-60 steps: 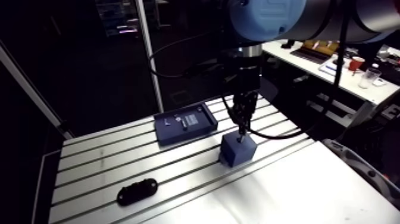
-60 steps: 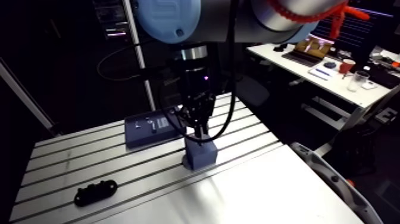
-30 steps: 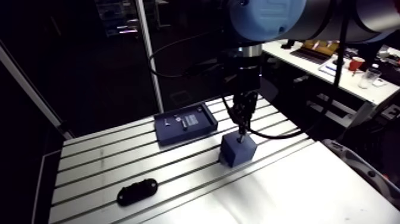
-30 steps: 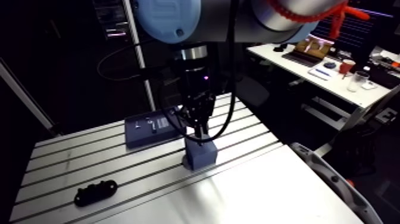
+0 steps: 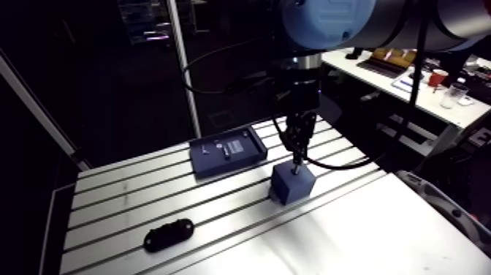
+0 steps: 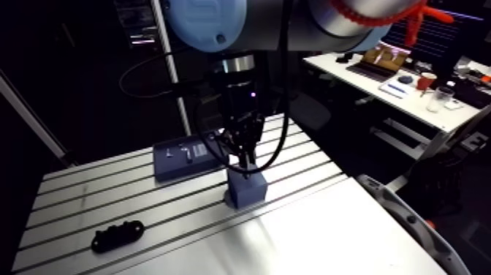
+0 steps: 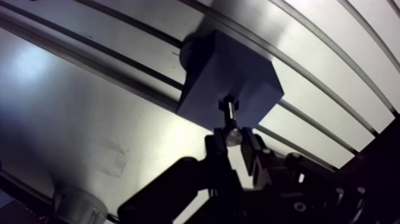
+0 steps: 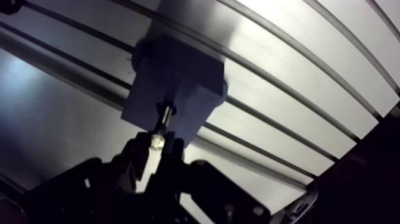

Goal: Pick up the M10 bolt and insert it into the hex recess until seated.

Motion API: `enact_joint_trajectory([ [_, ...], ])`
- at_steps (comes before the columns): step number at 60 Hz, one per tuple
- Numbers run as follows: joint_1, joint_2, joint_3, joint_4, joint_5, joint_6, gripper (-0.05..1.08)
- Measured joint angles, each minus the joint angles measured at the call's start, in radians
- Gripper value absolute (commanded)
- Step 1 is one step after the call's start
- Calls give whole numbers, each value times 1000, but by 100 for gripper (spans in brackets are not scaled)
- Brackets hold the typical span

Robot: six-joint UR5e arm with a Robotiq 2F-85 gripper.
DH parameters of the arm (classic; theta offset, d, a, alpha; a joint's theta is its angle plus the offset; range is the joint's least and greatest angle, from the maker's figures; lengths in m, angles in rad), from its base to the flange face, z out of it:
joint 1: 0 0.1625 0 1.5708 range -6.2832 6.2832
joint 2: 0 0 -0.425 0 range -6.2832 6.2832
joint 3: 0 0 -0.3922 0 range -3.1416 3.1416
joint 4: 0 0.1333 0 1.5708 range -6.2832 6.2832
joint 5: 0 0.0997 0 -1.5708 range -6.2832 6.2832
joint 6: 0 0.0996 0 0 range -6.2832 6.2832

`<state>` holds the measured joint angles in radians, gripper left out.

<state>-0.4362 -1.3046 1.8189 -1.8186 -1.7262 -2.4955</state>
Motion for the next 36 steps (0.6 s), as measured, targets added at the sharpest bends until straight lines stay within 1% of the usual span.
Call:
enact_joint_trajectory([
  [36, 0, 8, 3, -25, 4, -3, 85],
])
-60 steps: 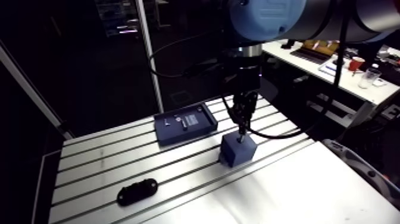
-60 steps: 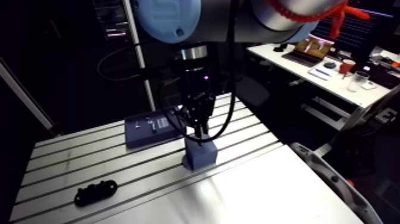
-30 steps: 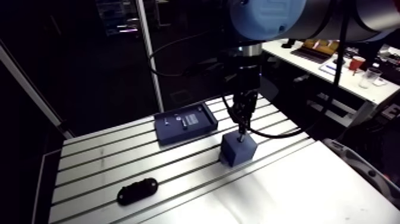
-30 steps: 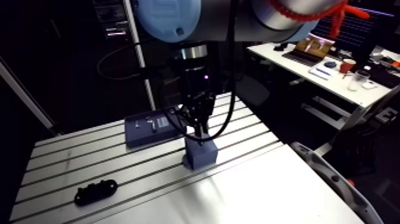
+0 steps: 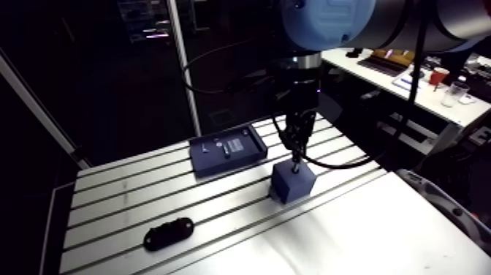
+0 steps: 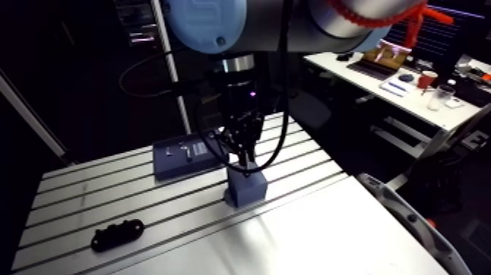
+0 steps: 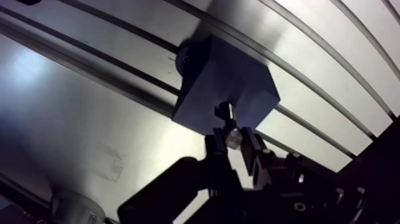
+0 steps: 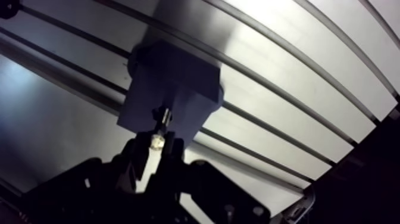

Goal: Pick up the M10 bolt and insert it into the hex recess until seated.

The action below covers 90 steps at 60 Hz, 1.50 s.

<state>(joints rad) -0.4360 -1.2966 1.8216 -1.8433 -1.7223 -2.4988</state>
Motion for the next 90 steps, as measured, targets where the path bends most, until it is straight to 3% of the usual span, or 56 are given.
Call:
enact_joint_trajectory([
  [90, 4, -10, 6, 3, -6, -10, 85],
])
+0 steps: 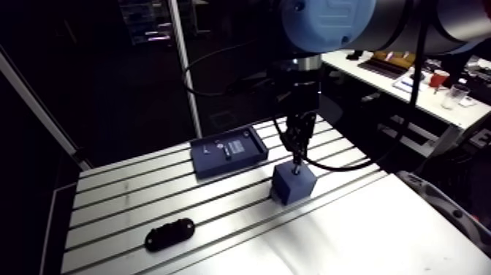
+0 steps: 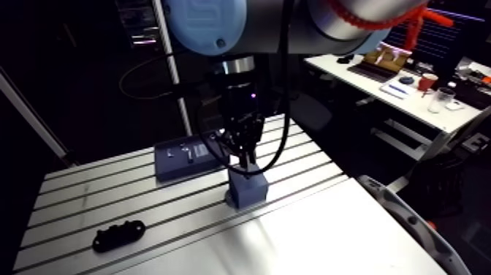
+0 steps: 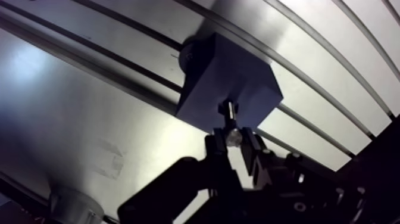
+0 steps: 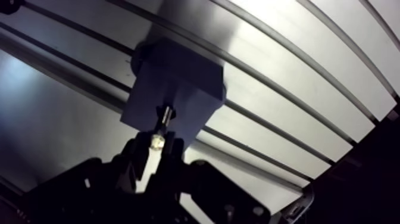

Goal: Pick up the M10 bolt and insert it into the hex recess until seated.

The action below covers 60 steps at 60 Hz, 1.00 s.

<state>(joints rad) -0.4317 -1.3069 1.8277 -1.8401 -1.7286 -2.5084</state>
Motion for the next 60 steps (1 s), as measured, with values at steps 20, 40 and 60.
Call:
enact_joint_trajectory([
  [20, 0, 2, 4, -2, -1, 1, 85],
  [40, 0, 8, 5, -4, -1, 5, 85],
  [60, 1, 11, 6, -5, -1, 8, 83],
])
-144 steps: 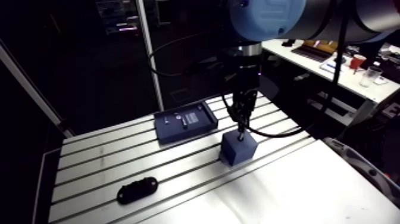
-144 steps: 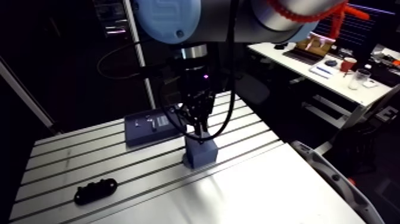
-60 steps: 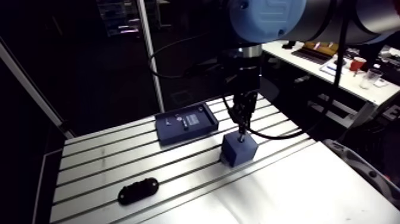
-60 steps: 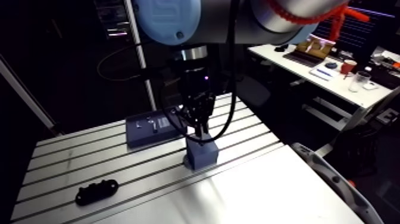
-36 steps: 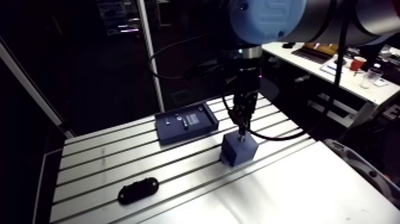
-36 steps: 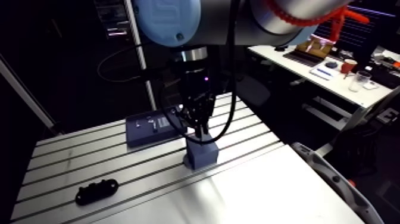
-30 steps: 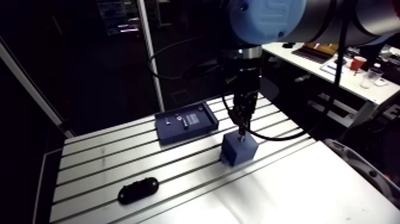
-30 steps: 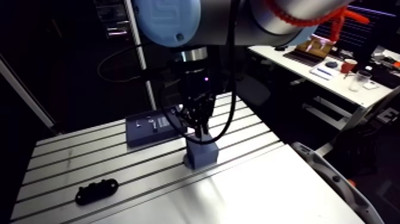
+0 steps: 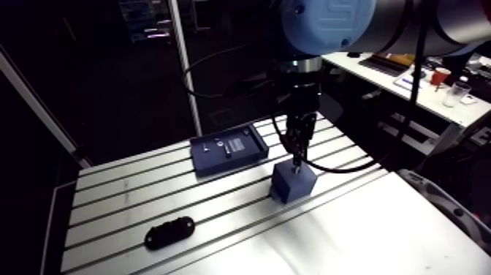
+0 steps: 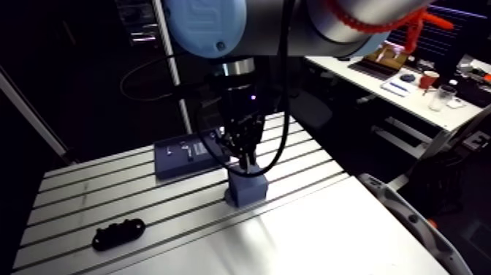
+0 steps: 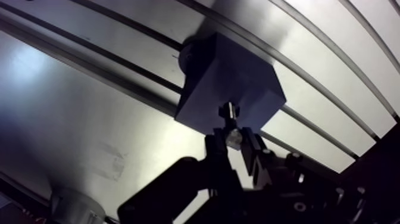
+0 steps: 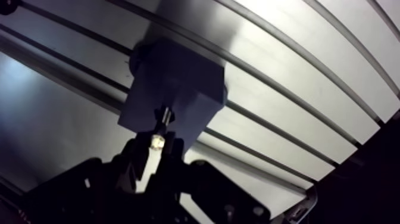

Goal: Pick up the M10 bolt and insert it into the hex recess until seated.

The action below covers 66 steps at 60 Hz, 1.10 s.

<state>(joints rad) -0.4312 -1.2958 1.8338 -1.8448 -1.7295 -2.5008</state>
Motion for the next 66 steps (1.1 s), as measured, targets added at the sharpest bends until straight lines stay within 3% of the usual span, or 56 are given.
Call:
enact_joint_trajectory([
  [2, 0, 0, 0, 0, 0, 0, 63],
  [3, 0, 0, 0, 0, 0, 0, 63],
  [4, 0, 0, 0, 0, 0, 0, 48],
  [5, 0, 0, 1, 0, 0, 0, 48],
  [6, 0, 0, 1, 0, 0, 0, 36],
  [7, 0, 0, 2, 0, 0, 0, 36],
  [8, 0, 0, 2, 0, -1, 0, 25],
  [18, 0, -3, 8, -1, -1, 2, 2],
  [42, 0, -10, 11, -3, 0, 4, 2],
  [66, -5, -41, 13, -12, 15, 49, 6],
])
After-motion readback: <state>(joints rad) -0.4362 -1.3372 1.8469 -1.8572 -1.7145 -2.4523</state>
